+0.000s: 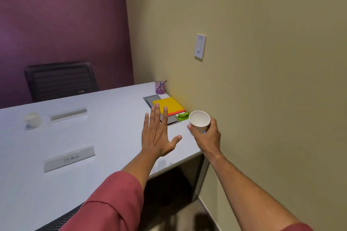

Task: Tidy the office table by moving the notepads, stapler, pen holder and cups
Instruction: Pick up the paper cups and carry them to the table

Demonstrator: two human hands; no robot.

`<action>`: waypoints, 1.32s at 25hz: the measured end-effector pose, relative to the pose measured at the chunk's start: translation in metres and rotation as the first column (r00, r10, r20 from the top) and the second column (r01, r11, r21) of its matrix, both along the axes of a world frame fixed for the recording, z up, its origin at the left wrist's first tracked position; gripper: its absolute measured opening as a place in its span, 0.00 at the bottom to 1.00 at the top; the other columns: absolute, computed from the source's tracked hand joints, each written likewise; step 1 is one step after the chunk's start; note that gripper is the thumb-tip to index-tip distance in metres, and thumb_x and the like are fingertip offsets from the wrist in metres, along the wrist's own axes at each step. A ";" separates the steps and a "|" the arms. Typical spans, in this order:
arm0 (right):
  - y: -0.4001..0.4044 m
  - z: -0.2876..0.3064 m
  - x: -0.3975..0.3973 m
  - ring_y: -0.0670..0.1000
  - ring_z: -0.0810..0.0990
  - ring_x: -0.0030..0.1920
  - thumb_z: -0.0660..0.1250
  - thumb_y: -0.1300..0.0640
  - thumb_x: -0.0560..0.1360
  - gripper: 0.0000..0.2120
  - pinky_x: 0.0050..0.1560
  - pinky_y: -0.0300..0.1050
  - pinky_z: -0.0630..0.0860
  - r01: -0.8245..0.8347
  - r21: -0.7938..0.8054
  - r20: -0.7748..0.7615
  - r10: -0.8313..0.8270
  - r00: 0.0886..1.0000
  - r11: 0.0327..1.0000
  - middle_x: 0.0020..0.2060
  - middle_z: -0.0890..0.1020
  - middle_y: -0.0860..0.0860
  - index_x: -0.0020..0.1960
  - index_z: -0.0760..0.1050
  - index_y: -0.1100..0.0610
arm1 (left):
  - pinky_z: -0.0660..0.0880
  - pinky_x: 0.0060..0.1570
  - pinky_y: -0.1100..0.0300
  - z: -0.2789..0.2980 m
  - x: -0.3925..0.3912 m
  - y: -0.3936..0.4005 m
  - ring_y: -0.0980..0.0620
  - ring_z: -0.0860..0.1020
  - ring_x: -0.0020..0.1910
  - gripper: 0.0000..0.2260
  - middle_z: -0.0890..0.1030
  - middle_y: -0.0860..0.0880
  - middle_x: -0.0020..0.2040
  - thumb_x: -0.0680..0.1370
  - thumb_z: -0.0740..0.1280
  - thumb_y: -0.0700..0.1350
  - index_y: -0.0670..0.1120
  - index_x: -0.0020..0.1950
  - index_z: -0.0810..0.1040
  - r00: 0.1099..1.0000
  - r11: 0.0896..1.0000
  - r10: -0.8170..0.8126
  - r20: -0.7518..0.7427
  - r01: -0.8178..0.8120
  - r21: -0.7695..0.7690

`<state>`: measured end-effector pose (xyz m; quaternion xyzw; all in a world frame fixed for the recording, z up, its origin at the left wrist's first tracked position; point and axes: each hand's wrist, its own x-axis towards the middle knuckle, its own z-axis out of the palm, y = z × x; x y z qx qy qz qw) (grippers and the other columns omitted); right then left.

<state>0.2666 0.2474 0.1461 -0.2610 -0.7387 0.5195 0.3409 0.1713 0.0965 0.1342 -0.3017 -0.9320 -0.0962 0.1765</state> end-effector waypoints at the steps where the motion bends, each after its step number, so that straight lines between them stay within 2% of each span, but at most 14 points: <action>1: 0.001 -0.001 -0.017 0.51 0.77 0.56 0.80 0.49 0.65 0.33 0.49 0.37 0.72 -0.039 -0.002 0.006 0.039 0.999 0.999 0.55 0.79 0.49 0.64 0.70 0.54 | 0.34 0.76 0.46 -0.002 -0.013 -0.002 0.43 0.31 0.77 0.49 0.32 0.42 0.79 0.72 0.49 0.75 0.47 0.78 0.30 1.000 1.000 0.028 0.004 -0.028 0.000; 5: -0.002 -0.006 -0.082 0.51 0.76 0.56 0.79 0.49 0.66 0.33 0.55 0.46 0.75 -0.162 -0.001 0.016 0.162 0.987 0.987 0.56 0.79 0.50 0.66 0.69 0.54 | 0.36 0.77 0.44 -0.007 -0.062 -0.017 0.42 0.32 0.78 0.48 0.32 0.42 0.78 0.71 0.48 0.74 0.48 0.77 0.29 0.989 0.989 0.146 0.027 -0.146 -0.006; 7: -0.011 -0.011 -0.108 0.51 0.77 0.54 0.79 0.49 0.66 0.32 0.54 0.46 0.75 -0.229 -0.012 0.026 0.229 0.973 0.973 0.55 0.79 0.49 0.65 0.70 0.54 | 0.38 0.77 0.44 -0.013 -0.077 -0.030 0.42 0.33 0.78 0.48 0.32 0.41 0.79 0.72 0.49 0.74 0.48 0.77 0.29 0.979 0.980 0.198 0.044 -0.198 -0.015; 11: -0.030 -0.025 -0.154 0.50 0.78 0.52 0.79 0.52 0.65 0.30 0.48 0.39 0.72 -0.338 -0.060 0.044 0.341 0.939 0.939 0.53 0.80 0.48 0.63 0.71 0.53 | 0.38 0.77 0.44 -0.026 -0.098 -0.057 0.43 0.34 0.78 0.48 0.34 0.42 0.79 0.72 0.51 0.73 0.47 0.79 0.32 0.946 0.949 0.313 0.089 -0.314 -0.001; 14: -0.044 -0.038 -0.187 0.40 0.78 0.49 0.79 0.52 0.65 0.28 0.42 0.30 0.71 -0.437 -0.084 0.068 0.443 0.894 0.895 0.50 0.80 0.42 0.60 0.71 0.49 | 0.39 0.77 0.44 -0.039 -0.111 -0.075 0.43 0.34 0.78 0.49 0.34 0.42 0.79 0.72 0.51 0.73 0.47 0.79 0.32 0.909 0.915 0.402 0.110 -0.404 -0.011; 16: -0.054 -0.048 -0.208 0.37 0.77 0.47 0.79 0.51 0.65 0.27 0.39 0.27 0.70 -0.493 -0.096 0.088 0.500 0.861 0.865 0.48 0.79 0.40 0.59 0.71 0.49 | 0.39 0.77 0.45 -0.048 -0.119 -0.086 0.43 0.35 0.79 0.49 0.34 0.41 0.79 0.72 0.51 0.73 0.46 0.78 0.32 0.877 0.885 0.465 0.123 -0.464 -0.037; 26: -0.072 -0.098 -0.306 0.44 0.78 0.52 0.79 0.51 0.66 0.28 0.46 0.33 0.71 -0.772 -0.158 0.193 0.786 0.588 0.616 0.51 0.80 0.43 0.62 0.70 0.51 | 0.40 0.78 0.45 -0.087 -0.153 -0.099 0.44 0.34 0.79 0.49 0.34 0.42 0.79 0.71 0.52 0.73 0.46 0.79 0.33 0.671 0.699 0.710 0.213 -0.708 -0.100; 29: -0.076 -0.121 -0.319 0.49 0.79 0.54 0.79 0.51 0.66 0.30 0.51 0.40 0.73 -0.801 -0.181 0.241 0.816 0.526 0.570 0.53 0.81 0.47 0.63 0.70 0.52 | 0.41 0.78 0.45 -0.103 -0.155 -0.098 0.44 0.35 0.79 0.49 0.34 0.42 0.79 0.71 0.51 0.74 0.47 0.78 0.31 0.622 0.661 0.743 0.245 -0.739 -0.130; 33: -0.084 -0.149 -0.334 0.51 0.79 0.54 0.80 0.51 0.65 0.31 0.53 0.44 0.75 -0.814 -0.213 0.301 0.829 0.472 0.541 0.52 0.80 0.47 0.63 0.69 0.53 | 0.39 0.78 0.47 -0.124 -0.163 -0.102 0.45 0.34 0.79 0.49 0.35 0.43 0.80 0.71 0.52 0.74 0.47 0.78 0.32 0.594 0.645 0.753 0.282 -0.752 -0.137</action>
